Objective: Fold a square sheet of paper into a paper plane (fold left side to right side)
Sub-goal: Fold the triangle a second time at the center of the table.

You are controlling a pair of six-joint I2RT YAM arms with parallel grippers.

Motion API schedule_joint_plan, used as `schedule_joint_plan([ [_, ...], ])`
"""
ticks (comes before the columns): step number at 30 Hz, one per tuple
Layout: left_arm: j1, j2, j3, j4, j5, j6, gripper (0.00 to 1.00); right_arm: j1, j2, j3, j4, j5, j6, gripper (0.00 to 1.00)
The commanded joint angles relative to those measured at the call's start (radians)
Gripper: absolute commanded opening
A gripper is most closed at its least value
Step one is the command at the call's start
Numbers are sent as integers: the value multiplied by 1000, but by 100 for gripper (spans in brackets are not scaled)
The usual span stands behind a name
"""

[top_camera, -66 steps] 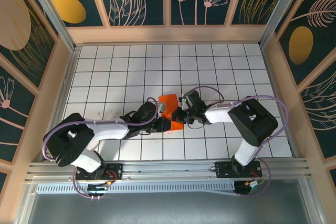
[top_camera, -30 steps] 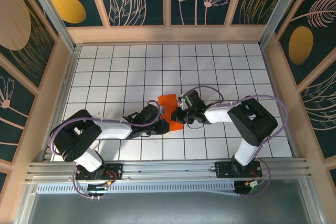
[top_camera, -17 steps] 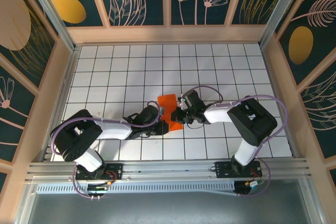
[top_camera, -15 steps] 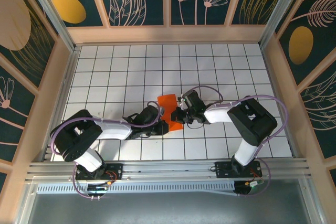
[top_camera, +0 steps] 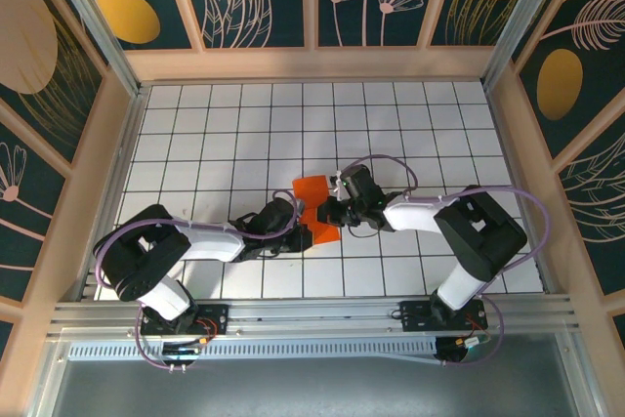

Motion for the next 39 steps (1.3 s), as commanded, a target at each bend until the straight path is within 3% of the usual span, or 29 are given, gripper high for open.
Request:
schedule_joint_plan([
  [1,-6,14,-26,-32,-29,18,2,16,7,-19,49,0,-19,0],
  [22,-7,31,-29,-47,-36,17,1,-5,96,36,-30,80,-61,0],
  [39,-8,30,-38,-35,-33,17,1,-158,100,79,-103,71,-143,0],
])
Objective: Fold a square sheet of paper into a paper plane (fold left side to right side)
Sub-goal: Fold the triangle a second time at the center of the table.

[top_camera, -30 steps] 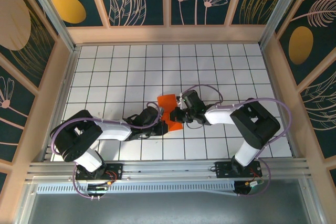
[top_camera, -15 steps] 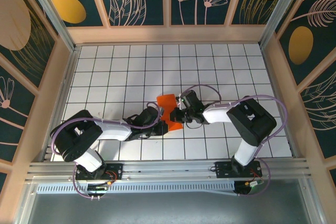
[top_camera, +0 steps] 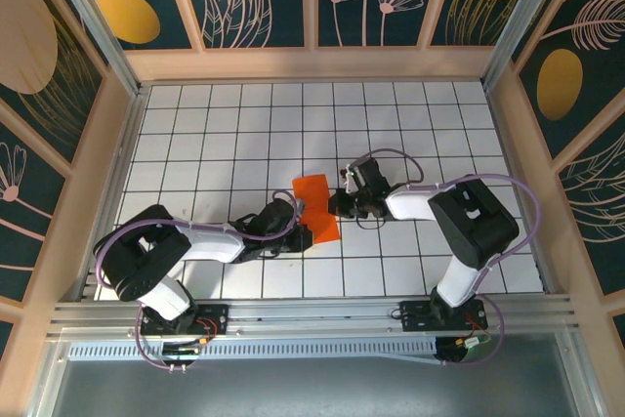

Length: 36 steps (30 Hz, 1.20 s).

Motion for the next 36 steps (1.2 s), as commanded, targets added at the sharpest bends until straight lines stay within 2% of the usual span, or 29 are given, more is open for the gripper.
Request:
schedule_joint_plan([
  [1,-5,30,-29,-59,-19,17,1,-38,22,32,-47,33,-43,0],
  [6,-5,30,-27,-55,-24,15,1,-74,18,65,-83,31,-72,0],
  [11,-4,25,-20,-53,-24,16,1,-73,-59,56,-109,31,-70,0],
  [22,-4,31,-15,-51,-23,14,1,-9,-208,-62,-59,7,-5,0],
  [29,-5,32,-14,-51,-21,15,1,30,-206,-57,-57,-7,7,0],
  [36,-5,33,-9,-54,-19,15,1,74,-132,-8,6,-37,47,0],
])
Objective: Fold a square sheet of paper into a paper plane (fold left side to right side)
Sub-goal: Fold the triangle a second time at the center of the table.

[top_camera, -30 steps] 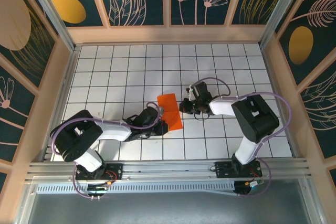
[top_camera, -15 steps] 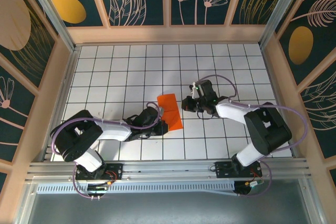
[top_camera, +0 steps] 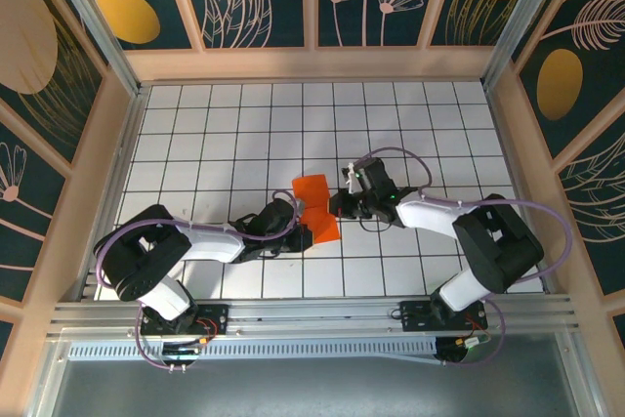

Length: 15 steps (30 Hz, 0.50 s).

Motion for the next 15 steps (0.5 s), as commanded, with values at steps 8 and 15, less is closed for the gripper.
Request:
schedule_joint_plan([
  [8,-7,29,-12,-49,-21,15,1,67,142,97,83,-31,54,0],
  [15,-7,29,-14,-48,-17,14,0,69,196,100,76,-2,58,0],
])
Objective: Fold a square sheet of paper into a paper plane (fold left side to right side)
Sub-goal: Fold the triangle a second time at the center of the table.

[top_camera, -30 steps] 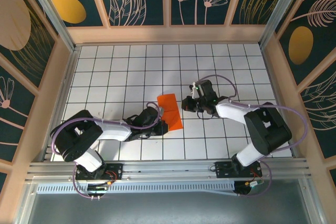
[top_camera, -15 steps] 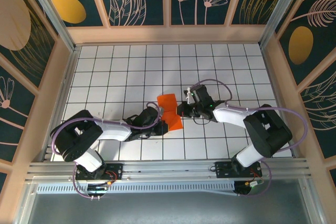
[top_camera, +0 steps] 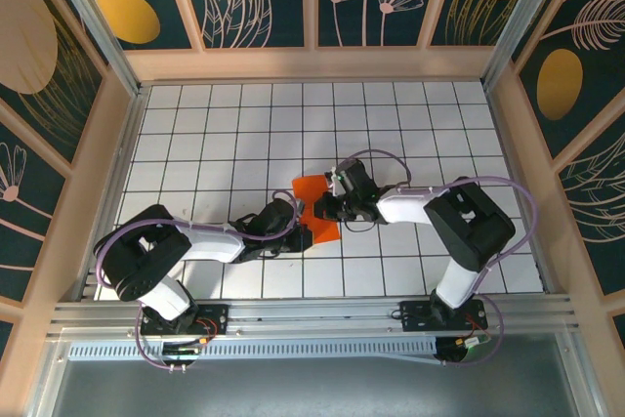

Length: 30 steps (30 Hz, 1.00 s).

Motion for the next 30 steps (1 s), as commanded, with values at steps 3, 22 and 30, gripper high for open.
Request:
schedule_joint_plan([
  [3,-6,26,-15,-47,-19,13,1,2,31,13,1,24,13,0],
  [22,-8,25,-19,-45,-20,11,1,-67,71,-40,5,-13,-3,0],
  [30,-6,-53,10,-58,-62,-3,8,-67,68,-33,-69,24,-7,0],
])
